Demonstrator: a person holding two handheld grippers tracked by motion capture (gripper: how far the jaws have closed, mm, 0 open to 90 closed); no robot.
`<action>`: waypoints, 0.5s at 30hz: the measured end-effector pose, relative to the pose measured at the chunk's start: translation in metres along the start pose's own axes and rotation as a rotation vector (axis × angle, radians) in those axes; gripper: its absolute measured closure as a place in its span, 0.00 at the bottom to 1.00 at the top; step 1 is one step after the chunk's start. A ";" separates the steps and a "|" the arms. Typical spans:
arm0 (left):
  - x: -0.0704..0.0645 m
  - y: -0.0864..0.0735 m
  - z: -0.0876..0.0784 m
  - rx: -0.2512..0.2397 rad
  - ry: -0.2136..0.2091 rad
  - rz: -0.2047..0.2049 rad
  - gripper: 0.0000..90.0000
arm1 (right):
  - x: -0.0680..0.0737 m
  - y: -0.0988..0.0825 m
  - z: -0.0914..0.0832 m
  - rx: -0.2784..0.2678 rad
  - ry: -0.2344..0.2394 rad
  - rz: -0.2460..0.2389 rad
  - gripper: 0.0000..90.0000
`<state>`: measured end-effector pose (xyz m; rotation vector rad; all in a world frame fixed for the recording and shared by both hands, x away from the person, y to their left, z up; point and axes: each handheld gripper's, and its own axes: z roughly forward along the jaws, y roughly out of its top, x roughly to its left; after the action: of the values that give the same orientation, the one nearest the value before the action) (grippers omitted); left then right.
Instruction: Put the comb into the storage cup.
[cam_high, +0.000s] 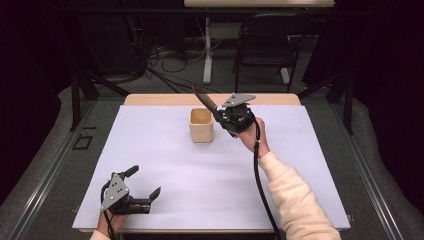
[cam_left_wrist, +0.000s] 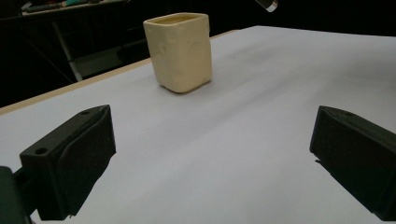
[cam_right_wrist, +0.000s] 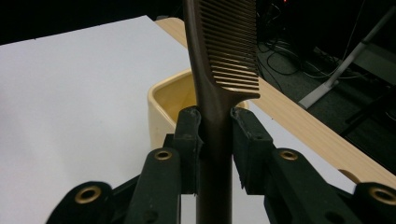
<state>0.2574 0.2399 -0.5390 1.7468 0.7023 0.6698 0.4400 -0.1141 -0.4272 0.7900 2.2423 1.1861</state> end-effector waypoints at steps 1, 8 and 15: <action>0.000 0.000 0.000 0.000 0.000 0.000 0.00 | 0.000 0.001 0.001 -0.001 -0.002 0.004 0.81; 0.001 0.000 0.001 0.002 -0.005 -0.003 0.00 | -0.003 0.006 0.008 -0.018 -0.009 0.018 0.81; 0.001 0.000 0.001 0.000 -0.003 -0.004 0.00 | -0.003 0.010 0.015 -0.037 -0.014 0.029 0.81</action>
<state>0.2587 0.2407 -0.5392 1.7455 0.7037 0.6642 0.4540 -0.1034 -0.4261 0.8162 2.1983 1.2287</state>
